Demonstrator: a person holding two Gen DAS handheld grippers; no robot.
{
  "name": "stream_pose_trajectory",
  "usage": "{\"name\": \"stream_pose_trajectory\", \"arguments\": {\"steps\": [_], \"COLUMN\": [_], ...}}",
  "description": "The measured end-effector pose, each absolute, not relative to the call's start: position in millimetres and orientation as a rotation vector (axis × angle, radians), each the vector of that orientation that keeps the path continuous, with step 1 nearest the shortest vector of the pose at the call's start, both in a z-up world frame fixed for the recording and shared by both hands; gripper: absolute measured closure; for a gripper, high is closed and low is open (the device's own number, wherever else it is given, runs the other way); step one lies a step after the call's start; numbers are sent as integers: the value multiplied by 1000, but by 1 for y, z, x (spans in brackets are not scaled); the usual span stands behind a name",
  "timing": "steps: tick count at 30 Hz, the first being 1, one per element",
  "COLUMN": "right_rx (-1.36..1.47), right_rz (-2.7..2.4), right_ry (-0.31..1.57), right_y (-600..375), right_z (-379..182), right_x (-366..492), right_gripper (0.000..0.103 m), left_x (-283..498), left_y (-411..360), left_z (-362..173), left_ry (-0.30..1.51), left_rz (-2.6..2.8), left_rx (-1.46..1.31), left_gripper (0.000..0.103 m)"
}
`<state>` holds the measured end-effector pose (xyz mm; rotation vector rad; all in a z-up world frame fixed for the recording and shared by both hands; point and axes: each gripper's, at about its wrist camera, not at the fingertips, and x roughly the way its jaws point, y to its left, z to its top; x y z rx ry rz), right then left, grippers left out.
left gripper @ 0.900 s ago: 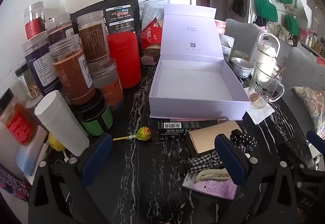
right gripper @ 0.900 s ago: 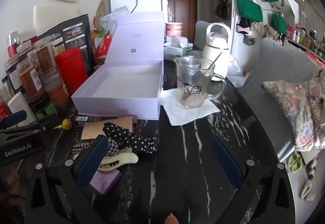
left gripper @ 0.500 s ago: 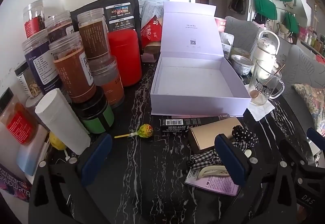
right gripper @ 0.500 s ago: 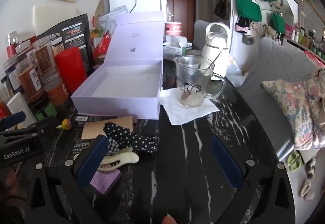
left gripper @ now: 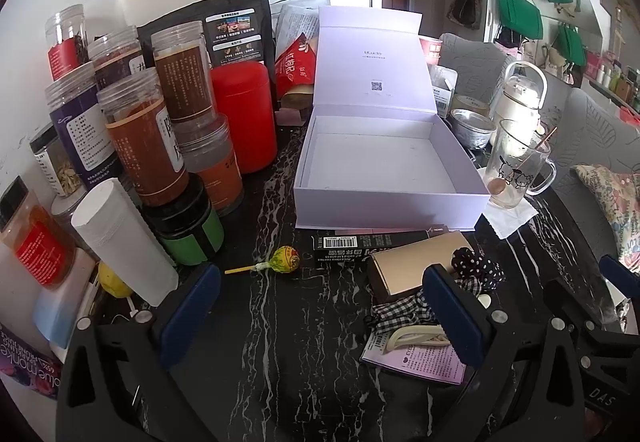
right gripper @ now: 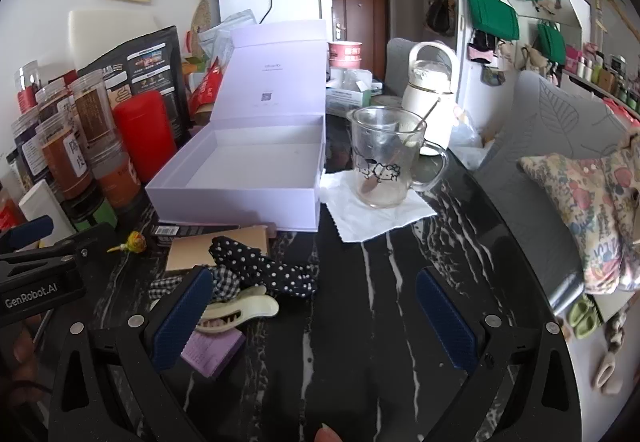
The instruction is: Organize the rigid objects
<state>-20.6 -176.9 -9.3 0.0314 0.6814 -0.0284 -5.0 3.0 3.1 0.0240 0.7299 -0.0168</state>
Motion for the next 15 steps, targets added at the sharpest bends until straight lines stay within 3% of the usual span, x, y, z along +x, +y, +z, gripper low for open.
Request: {"name": "stream_pose_trajectory", "arguments": {"steps": [15], "right_rx": [33], "right_rz": [-31], "right_ry": [688], "right_y": [-183], "right_z": [-8], "right_x": [-22], "right_gripper": [0], "left_x": [-8], "left_y": [0], "left_z": [7], "left_ry": [725], "left_rz": [-18], "left_rx": [18], "left_gripper": [0]}}
